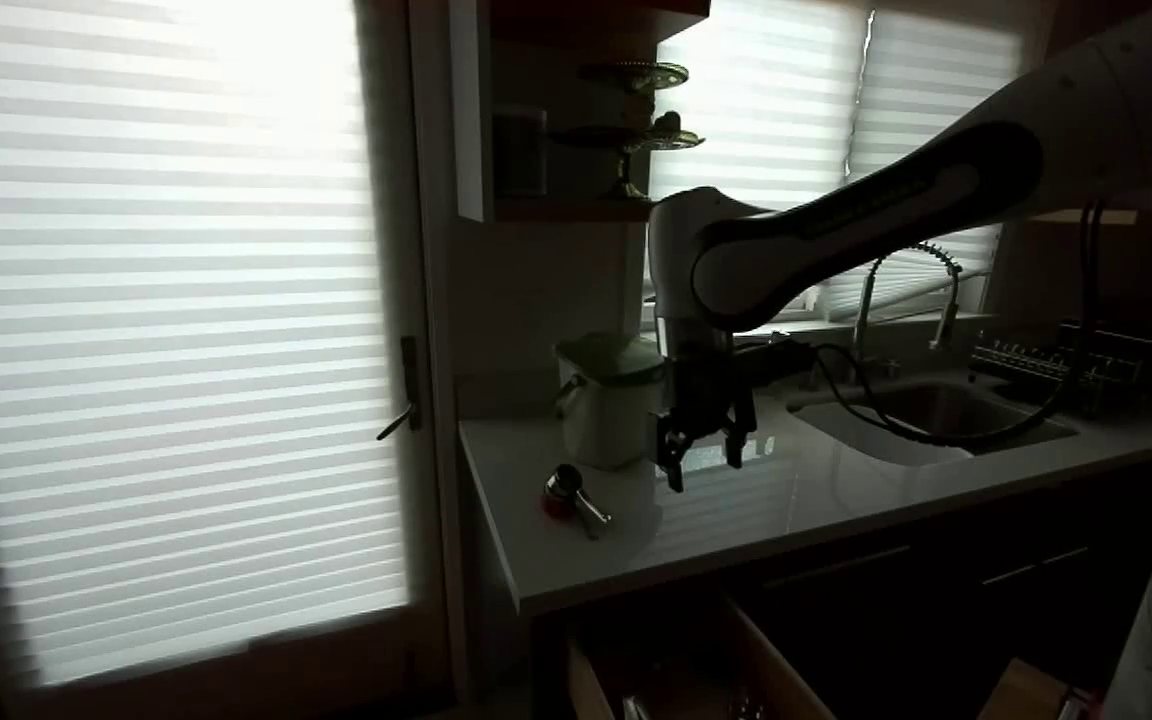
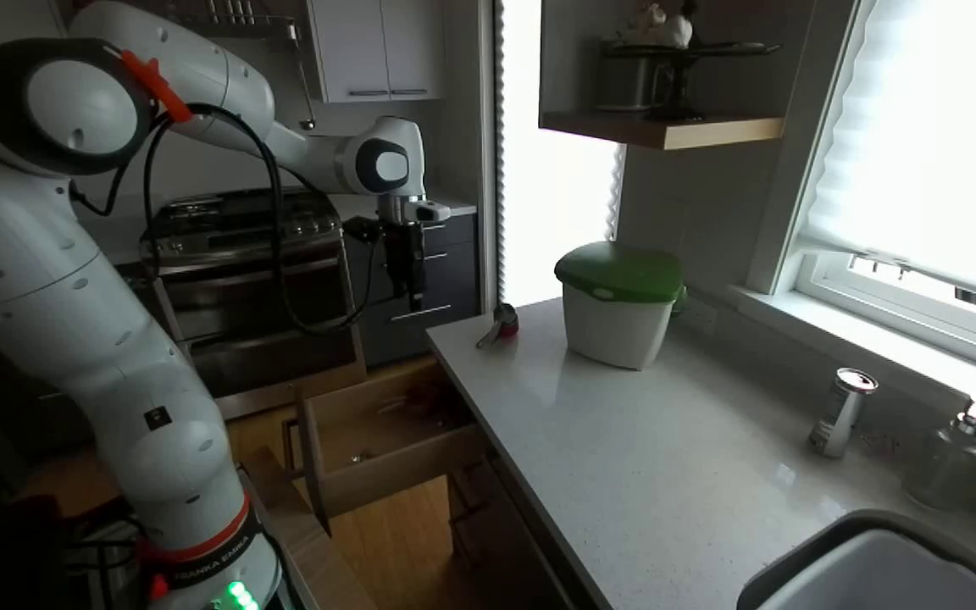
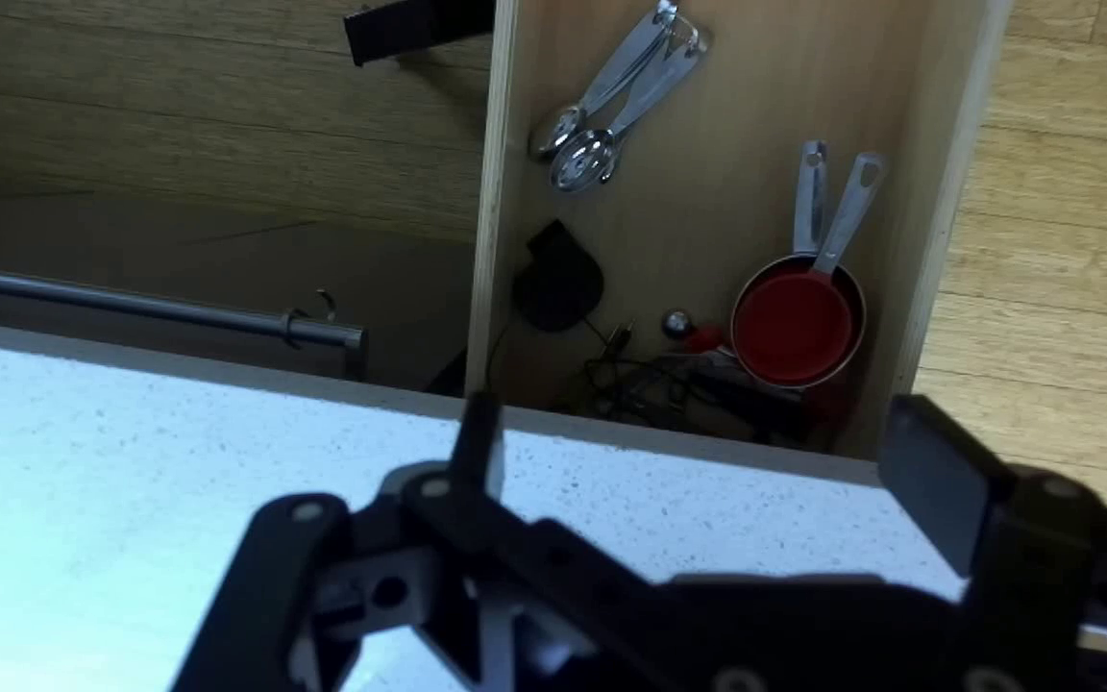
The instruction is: Put the measuring cups in the open drawer
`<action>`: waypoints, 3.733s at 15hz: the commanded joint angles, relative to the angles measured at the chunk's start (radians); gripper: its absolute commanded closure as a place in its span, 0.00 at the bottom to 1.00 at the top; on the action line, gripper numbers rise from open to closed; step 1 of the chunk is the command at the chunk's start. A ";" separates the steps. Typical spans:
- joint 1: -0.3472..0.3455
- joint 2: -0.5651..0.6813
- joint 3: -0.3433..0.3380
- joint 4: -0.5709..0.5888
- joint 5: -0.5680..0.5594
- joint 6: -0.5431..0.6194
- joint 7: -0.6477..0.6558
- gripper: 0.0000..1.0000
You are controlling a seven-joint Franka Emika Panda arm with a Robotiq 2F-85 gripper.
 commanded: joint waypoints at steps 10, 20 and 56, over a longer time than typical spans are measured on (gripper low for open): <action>0.052 0.157 -0.084 0.037 0.000 0.252 -0.188 0.00; 0.059 0.420 -0.138 0.172 0.011 0.512 -0.520 0.00; 0.088 0.691 -0.197 0.343 -0.058 0.683 -0.573 0.84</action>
